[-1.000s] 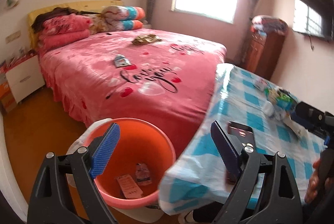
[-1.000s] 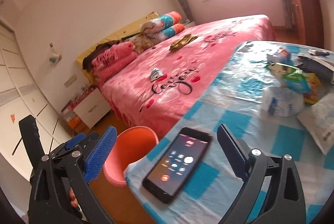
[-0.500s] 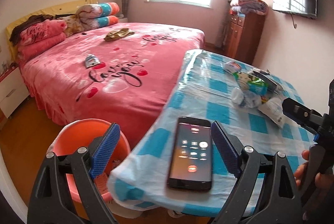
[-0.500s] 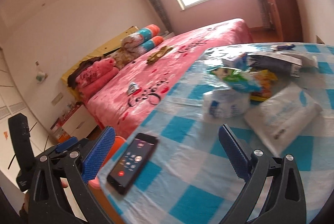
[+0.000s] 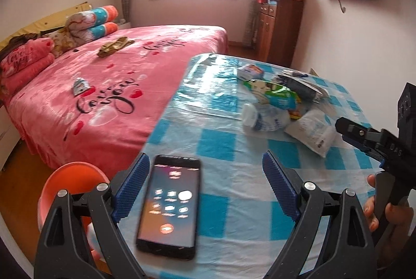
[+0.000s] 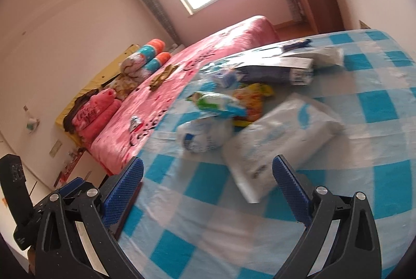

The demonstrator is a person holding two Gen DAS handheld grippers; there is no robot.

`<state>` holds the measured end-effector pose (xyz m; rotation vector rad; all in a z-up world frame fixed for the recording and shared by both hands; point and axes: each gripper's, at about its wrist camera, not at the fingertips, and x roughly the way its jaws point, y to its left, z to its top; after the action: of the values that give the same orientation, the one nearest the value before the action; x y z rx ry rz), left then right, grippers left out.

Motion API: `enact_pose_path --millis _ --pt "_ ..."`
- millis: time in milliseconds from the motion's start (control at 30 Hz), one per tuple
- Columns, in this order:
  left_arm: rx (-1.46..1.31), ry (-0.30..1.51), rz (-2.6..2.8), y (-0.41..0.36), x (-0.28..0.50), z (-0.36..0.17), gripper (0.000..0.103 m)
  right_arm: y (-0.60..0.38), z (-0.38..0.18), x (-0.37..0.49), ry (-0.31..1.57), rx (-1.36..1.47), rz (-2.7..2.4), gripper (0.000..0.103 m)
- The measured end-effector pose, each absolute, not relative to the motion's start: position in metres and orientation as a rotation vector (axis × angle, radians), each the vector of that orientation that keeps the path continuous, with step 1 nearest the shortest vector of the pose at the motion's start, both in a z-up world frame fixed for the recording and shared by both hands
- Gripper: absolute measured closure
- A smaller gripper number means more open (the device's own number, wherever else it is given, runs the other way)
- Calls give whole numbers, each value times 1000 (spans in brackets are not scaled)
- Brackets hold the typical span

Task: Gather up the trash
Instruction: 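Move both open tools back over the trash on the table, then grasp the green snack bag with the left tool and lift it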

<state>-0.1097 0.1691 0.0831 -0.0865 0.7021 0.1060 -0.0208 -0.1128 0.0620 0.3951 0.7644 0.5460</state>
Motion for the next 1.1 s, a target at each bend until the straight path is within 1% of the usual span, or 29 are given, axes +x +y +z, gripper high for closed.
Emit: enact_pose_path --millis 300,433,567,867,1033,1100 --pt "-165 749 -7 137 -59 86 14 -150 50 -4 783 415 440 5" --pt "-193 789 -49 126 -24 84 14 -161 48 1 781 415 426 5" --pt "-329 829 -106 123 14 80 14 -170 42 8 804 444 422 5" --pt "-396 924 -102 107 91 66 14 -177 32 17 841 499 442 5" --pt "-424 995 -55 108 113 46 21 -181 31 20 844 522 457 5" --pt "-434 1016 -37 109 118 38 30 -183 31 20 845 529 460 6"
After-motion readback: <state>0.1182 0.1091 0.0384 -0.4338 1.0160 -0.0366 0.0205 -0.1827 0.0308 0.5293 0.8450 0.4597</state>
